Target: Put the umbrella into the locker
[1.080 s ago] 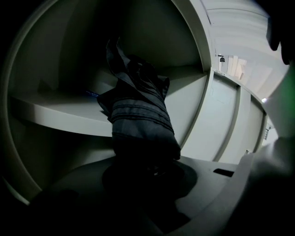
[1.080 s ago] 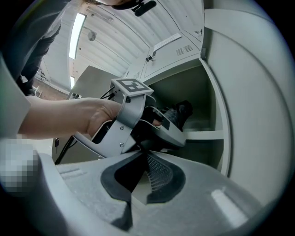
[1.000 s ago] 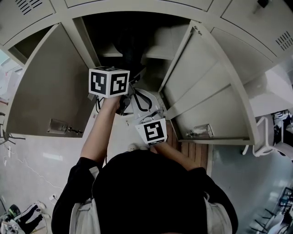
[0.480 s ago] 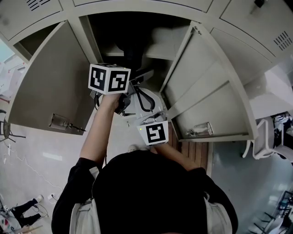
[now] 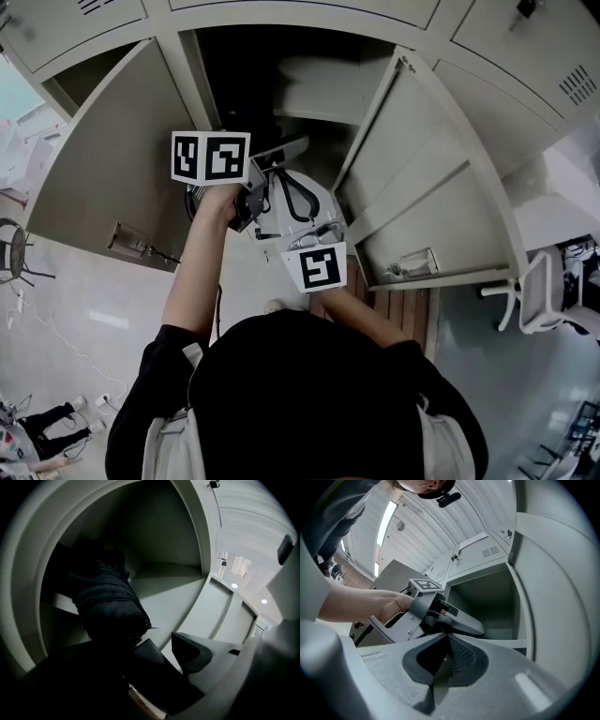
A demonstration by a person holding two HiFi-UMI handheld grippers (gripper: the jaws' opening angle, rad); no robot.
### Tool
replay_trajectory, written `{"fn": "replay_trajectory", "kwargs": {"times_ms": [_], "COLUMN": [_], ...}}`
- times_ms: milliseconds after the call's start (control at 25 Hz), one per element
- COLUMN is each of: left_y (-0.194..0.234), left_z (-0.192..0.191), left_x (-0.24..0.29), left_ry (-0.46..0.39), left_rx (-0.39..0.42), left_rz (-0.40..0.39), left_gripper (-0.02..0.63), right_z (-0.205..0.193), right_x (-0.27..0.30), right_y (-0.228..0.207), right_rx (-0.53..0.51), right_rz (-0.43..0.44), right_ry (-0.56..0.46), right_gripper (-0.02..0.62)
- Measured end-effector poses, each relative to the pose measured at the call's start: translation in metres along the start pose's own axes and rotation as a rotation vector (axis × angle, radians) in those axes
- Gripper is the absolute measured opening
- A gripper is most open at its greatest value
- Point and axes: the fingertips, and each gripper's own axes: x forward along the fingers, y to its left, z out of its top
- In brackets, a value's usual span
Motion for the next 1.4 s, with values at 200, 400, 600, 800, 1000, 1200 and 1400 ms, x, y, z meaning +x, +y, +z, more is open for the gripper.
{"fn": "replay_trajectory", "kwargs": {"times_ms": [200, 400, 600, 800, 1000, 1200, 1400], "left_y": [0.003, 0.012, 0.015, 0.018, 0.019, 0.023, 0.022], "left_z": [0.004, 0.004, 0.007, 0.005, 0.01, 0.014, 0.008], "left_x": [-0.013, -0.031, -0.043, -0.047, -0.054, -0.061, -0.074], "left_ry": [-0.044, -0.089, -0.089, -0.071, -0.09, -0.139, -0.158], "left_rx": [-0.035, -0.042, -0.044, -0.031, -0.051, -0.088, -0.022], "left_rz": [-0.03, 0.001, 0.034, 0.076, 0.066, 0.091, 0.186], "left_gripper": [0.279, 0.279, 0.279, 0.279, 0.307, 0.336, 0.341], "right_z": [0.004, 0.016, 0.004, -0.009, -0.001, 0.002, 0.012], "right_x": [0.005, 0.015, 0.014, 0.012, 0.02, 0.024, 0.033], "right_y": [0.011, 0.007, 0.013, 0.06, 0.067, 0.066, 0.058], "right_rx": [-0.027, -0.027, -0.054, -0.107, -0.138, -0.161, -0.147], "right_rz": [0.029, 0.025, 0.062, 0.239, 0.249, 0.205, 0.172], "right_ry": [-0.008, -0.051, -0.019, 0.04, 0.005, -0.001, -0.034], "right_gripper": [0.003, 0.003, 0.003, 0.003, 0.003, 0.003, 0.003]}}
